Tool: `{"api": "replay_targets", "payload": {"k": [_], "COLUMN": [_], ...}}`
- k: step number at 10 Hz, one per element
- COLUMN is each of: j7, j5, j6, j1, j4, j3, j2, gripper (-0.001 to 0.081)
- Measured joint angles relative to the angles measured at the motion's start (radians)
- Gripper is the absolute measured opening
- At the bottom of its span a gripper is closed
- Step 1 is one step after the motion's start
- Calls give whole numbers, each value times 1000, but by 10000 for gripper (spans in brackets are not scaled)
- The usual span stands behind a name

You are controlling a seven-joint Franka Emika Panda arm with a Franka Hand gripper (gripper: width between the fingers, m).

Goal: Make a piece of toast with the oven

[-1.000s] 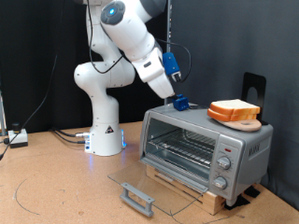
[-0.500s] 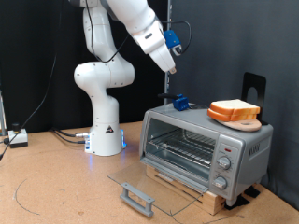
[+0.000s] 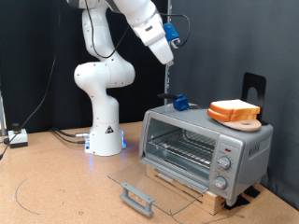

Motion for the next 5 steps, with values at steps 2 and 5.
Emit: {"api": "replay_targets", "payload": {"k": [2, 5], "j7": [-105, -134], "j5": [-35, -85], "j6": [-4, 140], "j1": [40, 50], "j4": [-28, -139], "j3": [45, 150], "j2": [-25, -127], "gripper": [807, 807]}}
